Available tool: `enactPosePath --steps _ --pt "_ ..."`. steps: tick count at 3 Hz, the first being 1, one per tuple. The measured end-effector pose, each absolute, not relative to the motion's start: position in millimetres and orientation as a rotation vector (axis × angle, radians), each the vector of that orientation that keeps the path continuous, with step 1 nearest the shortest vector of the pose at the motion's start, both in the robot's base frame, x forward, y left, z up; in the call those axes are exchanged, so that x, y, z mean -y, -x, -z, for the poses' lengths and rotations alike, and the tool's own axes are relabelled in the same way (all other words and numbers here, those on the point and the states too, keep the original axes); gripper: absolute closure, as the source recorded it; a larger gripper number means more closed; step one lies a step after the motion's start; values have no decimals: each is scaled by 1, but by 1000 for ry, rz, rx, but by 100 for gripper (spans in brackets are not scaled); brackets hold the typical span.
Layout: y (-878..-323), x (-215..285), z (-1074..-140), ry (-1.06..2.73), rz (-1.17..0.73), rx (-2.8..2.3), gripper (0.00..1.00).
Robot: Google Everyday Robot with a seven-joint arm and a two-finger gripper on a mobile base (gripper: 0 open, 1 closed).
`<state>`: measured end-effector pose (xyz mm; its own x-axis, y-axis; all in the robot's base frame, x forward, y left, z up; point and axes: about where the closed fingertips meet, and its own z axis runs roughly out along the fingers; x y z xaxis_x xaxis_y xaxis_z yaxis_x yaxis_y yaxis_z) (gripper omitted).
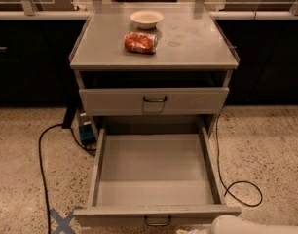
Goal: Close middle drawer
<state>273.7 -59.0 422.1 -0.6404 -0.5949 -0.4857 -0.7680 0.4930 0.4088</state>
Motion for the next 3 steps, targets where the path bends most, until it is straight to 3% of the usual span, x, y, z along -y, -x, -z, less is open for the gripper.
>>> enactPosePath --steps 3 --pt "-300 82 -418 942 -912 -2411 0"
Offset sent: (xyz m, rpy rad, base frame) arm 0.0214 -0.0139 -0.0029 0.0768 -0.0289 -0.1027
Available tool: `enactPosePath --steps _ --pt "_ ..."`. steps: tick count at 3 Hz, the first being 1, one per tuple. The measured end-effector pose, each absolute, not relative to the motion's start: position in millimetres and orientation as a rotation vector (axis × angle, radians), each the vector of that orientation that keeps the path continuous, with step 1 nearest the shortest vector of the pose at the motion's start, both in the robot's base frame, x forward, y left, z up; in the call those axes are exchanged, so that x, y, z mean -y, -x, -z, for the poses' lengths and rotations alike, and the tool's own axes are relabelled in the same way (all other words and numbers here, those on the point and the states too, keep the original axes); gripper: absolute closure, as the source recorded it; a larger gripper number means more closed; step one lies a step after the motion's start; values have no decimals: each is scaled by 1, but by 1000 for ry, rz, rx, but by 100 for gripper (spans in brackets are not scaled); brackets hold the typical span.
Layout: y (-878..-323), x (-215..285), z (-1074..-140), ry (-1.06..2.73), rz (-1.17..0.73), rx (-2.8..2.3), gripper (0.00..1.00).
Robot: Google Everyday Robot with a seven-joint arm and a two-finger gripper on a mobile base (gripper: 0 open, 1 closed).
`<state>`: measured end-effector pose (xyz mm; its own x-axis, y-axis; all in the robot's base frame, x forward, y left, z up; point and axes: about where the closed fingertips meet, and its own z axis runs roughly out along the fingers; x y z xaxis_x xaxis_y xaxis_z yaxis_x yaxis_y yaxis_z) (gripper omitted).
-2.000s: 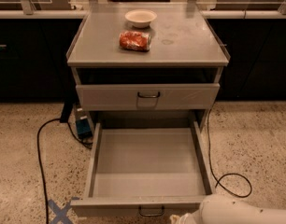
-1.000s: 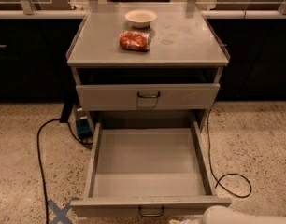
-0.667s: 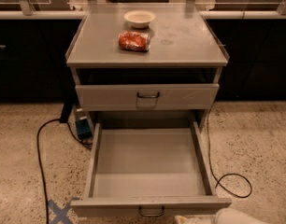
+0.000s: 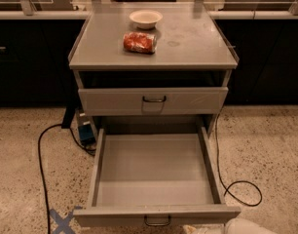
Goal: Close middle drawer
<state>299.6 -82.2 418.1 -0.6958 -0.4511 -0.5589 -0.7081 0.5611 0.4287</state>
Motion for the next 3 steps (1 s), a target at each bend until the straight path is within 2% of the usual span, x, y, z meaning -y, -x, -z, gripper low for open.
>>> enactPosePath --steps 1,2,3 --pt "-309 81 -418 973 -967 -2359 0" --pt "-343 65 -421 1094 -1034 -2256 0" --pt "-343 65 -421 1094 -1034 -2256 0"
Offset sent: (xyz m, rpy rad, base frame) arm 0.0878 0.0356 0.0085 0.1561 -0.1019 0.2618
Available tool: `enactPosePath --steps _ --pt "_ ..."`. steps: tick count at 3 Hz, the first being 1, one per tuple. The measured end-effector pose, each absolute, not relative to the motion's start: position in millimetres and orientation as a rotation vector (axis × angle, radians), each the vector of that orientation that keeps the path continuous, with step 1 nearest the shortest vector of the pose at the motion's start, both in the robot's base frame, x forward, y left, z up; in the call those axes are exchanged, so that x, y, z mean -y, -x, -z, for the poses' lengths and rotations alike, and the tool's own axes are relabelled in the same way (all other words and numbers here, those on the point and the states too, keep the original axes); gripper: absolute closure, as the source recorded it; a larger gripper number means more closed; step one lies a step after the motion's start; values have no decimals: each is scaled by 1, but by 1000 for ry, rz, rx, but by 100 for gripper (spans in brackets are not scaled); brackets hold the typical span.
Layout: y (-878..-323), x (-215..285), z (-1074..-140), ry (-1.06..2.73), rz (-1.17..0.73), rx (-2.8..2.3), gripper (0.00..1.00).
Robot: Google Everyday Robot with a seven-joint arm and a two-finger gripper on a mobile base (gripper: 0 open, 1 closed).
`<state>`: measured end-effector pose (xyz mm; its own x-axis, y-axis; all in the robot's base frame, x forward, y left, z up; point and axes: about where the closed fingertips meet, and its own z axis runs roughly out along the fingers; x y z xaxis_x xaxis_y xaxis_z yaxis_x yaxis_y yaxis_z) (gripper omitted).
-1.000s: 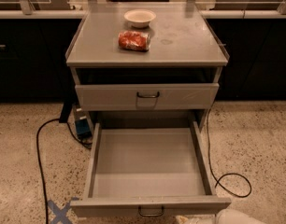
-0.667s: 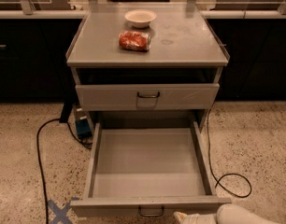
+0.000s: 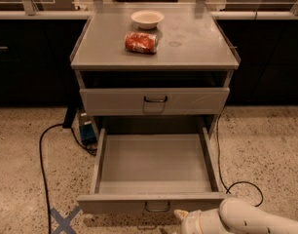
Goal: Close middle drawer
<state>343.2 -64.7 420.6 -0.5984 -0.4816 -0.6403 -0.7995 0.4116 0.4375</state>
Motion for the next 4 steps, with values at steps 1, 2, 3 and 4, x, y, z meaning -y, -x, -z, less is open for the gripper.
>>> enactPosePath --steps 1,2,3,4 --pt "-370 61 -430 1131 -998 -2217 0" --pt "-385 56 -436 1165 -978 -2183 0" --pt "-423 40 -450 1222 -928 -2114 0" --pt "-424 40 -447 1211 -944 -2121 0"
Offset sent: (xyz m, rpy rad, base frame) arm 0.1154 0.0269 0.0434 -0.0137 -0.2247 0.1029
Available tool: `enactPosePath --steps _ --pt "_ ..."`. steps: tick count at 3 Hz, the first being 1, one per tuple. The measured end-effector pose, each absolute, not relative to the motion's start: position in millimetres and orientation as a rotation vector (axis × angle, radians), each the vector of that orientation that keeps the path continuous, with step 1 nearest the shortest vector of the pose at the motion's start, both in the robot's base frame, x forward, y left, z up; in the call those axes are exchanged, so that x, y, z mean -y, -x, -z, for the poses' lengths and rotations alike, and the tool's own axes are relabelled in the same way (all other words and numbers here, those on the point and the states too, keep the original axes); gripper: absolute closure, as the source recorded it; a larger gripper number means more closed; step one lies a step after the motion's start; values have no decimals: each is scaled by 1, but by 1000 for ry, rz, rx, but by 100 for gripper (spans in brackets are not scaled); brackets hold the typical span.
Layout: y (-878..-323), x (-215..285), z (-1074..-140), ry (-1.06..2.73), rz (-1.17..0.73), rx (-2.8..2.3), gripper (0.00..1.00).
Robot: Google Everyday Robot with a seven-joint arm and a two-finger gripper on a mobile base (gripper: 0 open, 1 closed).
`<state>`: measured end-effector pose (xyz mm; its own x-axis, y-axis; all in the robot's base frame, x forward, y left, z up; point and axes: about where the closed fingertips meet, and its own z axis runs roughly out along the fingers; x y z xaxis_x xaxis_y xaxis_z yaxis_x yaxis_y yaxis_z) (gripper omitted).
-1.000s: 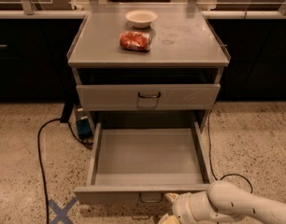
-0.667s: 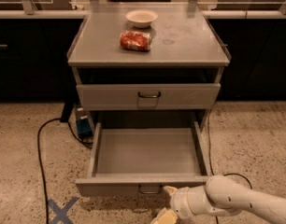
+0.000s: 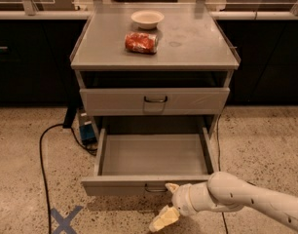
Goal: Close middle drawer
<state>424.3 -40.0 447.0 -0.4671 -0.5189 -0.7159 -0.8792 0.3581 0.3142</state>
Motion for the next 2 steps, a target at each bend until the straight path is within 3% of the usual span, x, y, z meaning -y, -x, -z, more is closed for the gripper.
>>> enactPosePath --steps 1,2 --pt "-435 45 -447 1187 -973 -2083 0" --pt "-482 66 -450 1135 -963 -2009 0"
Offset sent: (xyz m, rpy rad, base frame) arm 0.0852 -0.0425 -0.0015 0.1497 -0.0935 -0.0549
